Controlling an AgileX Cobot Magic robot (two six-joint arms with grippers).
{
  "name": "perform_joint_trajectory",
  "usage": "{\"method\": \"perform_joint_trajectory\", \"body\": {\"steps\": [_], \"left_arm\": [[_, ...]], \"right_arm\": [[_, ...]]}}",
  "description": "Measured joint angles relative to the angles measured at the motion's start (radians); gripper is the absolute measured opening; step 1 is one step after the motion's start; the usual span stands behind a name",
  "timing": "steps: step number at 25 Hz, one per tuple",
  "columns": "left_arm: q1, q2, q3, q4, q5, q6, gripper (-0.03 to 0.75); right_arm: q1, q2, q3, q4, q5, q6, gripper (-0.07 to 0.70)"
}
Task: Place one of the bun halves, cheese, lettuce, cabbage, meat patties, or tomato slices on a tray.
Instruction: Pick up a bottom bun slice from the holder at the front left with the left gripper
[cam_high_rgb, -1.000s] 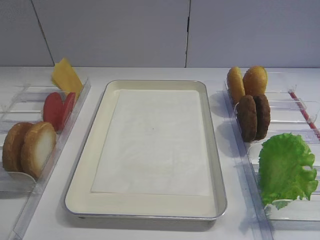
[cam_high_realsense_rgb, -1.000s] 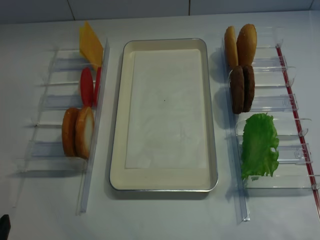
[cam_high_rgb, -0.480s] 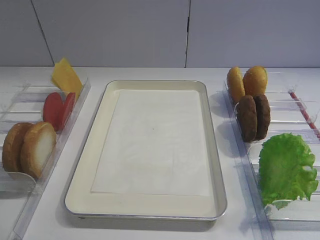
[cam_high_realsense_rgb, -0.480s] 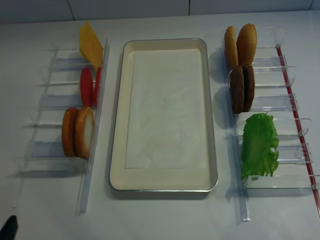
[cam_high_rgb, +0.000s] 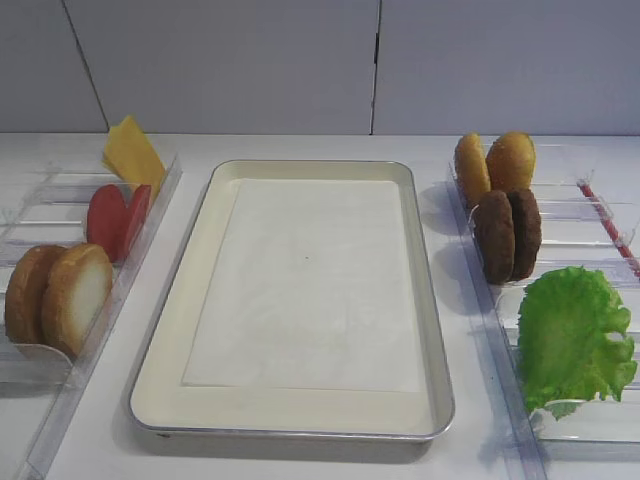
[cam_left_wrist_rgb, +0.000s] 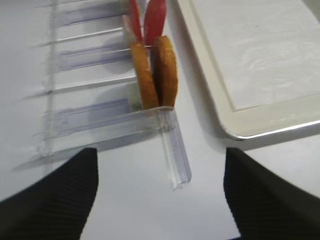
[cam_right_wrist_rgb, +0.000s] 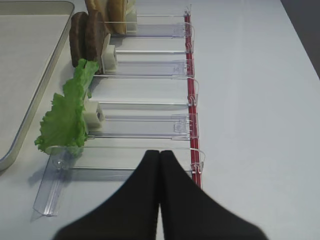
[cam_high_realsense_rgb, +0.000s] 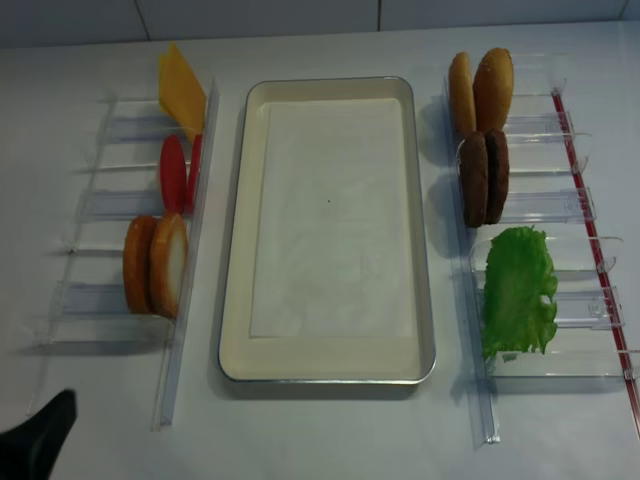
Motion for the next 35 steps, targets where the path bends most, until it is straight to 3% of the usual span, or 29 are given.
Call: {"method": "perform_joint_trajectory", "body": {"steps": [4,8,16,21,24,28,32,35], "left_arm": [[-0.002,0.122,-0.002,-0.123,-0.067,0.063,0.522],[-0.002,0.255,-0.016,-0.207,-0.088,0.161,0.514],[-0.008,0.442,-0.123,-0.306,-0.13,0.231,0.496],[-0.1,0.564,-0.174,-0.317,-0.183,0.229,0.492],[-0.207,0.655,-0.212,-0.173,-0.223,0.079,0.491],[-0.375,0.79,-0.28,0.114,-0.236,-0.279,0.49],[-0.497,0.916,-0.36,0.349,-0.21,-0.547,0.49],[-0.52,1.014,-0.41,0.434,-0.156,-0.647,0.485]], "right_arm": [[0.0,0.0,0.0,0.0,0.0,0.0,-0.028],[0.0,0.0,0.0,0.0,0.0,-0.002,-0.028],[0.0,0.0,0.0,0.002,0.0,-0.002,-0.028],[0.0,0.0,0.0,0.002,0.0,-0.002,-0.028],[0.0,0.0,0.0,0.002,0.0,-0.002,-0.028],[0.0,0.0,0.0,0.002,0.0,-0.004,-0.028],[0.0,0.0,0.0,0.002,0.0,-0.004,-0.028],[0.0,0.0,0.0,0.002,0.0,-0.004,-0.028]]}}
